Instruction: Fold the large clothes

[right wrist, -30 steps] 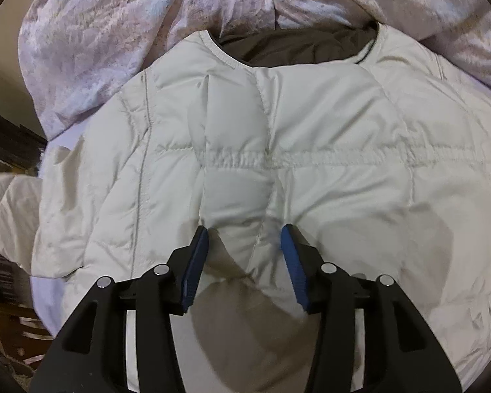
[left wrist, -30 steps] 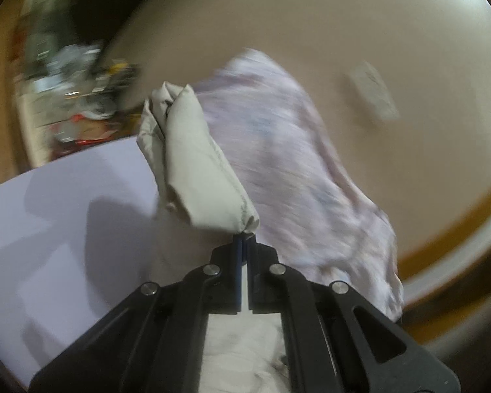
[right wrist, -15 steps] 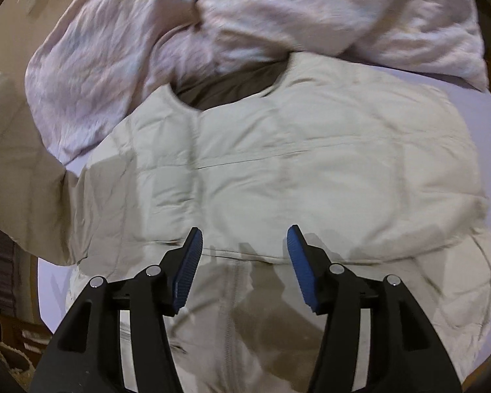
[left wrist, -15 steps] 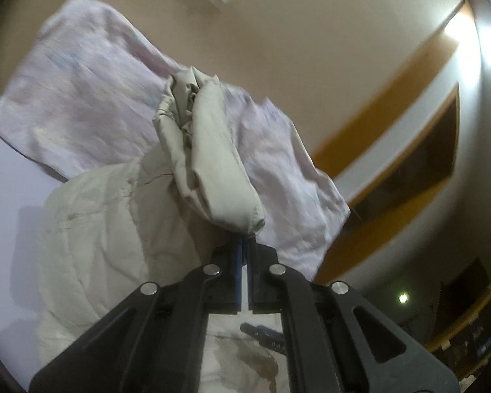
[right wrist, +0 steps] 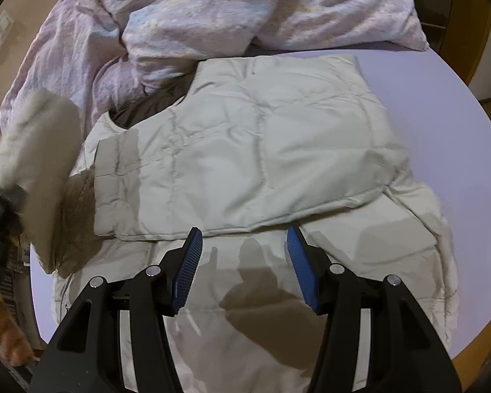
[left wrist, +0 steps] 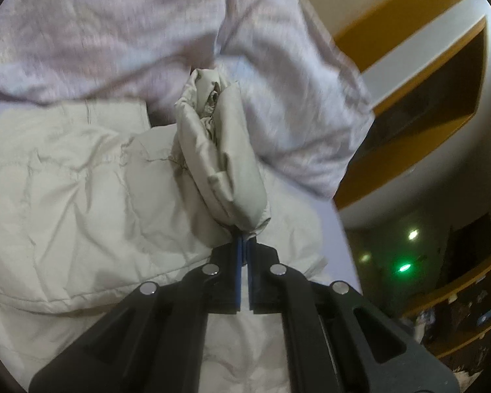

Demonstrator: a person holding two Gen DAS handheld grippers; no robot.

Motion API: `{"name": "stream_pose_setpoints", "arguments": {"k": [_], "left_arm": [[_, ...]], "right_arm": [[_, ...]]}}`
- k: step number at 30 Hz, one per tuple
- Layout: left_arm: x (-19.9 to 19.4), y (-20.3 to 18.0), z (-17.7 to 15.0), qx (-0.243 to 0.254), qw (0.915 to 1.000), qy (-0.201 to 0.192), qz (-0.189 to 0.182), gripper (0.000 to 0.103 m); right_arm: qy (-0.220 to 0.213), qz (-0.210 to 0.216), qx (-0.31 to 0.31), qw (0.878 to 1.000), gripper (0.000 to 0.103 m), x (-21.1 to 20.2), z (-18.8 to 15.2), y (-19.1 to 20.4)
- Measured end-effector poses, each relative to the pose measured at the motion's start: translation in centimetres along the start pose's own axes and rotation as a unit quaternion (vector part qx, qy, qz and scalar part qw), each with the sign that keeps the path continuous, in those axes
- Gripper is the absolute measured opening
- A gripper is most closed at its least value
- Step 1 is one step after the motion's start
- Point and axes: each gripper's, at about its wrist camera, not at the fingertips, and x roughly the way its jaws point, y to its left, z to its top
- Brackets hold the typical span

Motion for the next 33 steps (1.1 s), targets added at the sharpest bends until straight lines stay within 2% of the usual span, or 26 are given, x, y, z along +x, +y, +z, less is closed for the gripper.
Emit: {"name": "stream_pose_setpoints", "arguments": {"k": [2, 5, 7, 9, 10, 15, 19, 23, 27, 30, 33], "left_arm": [[1.7, 0.2, -0.7, 0.004, 0.9995, 0.026, 0.016, 0.004], [3.3, 0.6, -2.1, 0.006, 0.9978, 0.056, 0.035, 0.012], [3.4, 0.8, -2.5, -0.002, 0.9970, 0.070, 0.032, 0.042], [2.7, 1.0, -3.0, -0.002, 0.9970, 0.065, 0.042, 0.056], [2.2, 1.1, -3.1, -0.001, 0.9972, 0.062, 0.043, 0.059], [-0.6, 2.3, -3.2, 0.006, 0.9959, 0.046, 0.077, 0.069], [-3.0, 4.6, -3.3, -0.009, 0.9921, 0.033, 0.121, 0.071], [-5.1, 6.9, -3.8, -0.022, 0.9862, 0.024, 0.163, 0.073], [-7.0, 8.8, -4.3, -0.039, 0.9810, 0.014, 0.190, 0.076], [-8.0, 10.1, -4.7, -0.056, 0.9785, 0.011, 0.198, 0.077], [-8.8, 11.1, -5.0, -0.064, 0.9757, 0.011, 0.209, 0.077]], "right_arm": [[-0.001, -0.001, 0.001, 1.000, 0.056, -0.2, -0.1, -0.3], [-0.002, 0.002, 0.002, 1.000, 0.056, -0.4, 0.0, -0.4], [-0.004, 0.007, -0.001, 1.000, 0.056, -0.4, 0.2, 0.0], [-0.007, 0.017, -0.007, 1.000, 0.056, -0.5, 0.5, 0.8], [-0.009, 0.023, -0.011, 1.000, 0.056, -0.6, 0.7, 1.3], [-0.028, 0.077, -0.049, 0.995, 0.053, -0.8, 1.9, 5.3], [-0.022, 0.091, -0.094, 0.991, 0.042, 0.7, 2.8, 9.3], [-0.009, 0.095, -0.121, 0.988, 0.035, 2.6, 3.2, 12.2], [0.010, 0.078, -0.137, 0.987, 0.034, 4.9, 3.6, 13.7], [0.044, 0.047, -0.128, 0.990, 0.027, 7.2, 3.2, 13.2], [0.065, 0.026, -0.127, 0.989, 0.026, 9.3, 2.8, 12.5]]}}
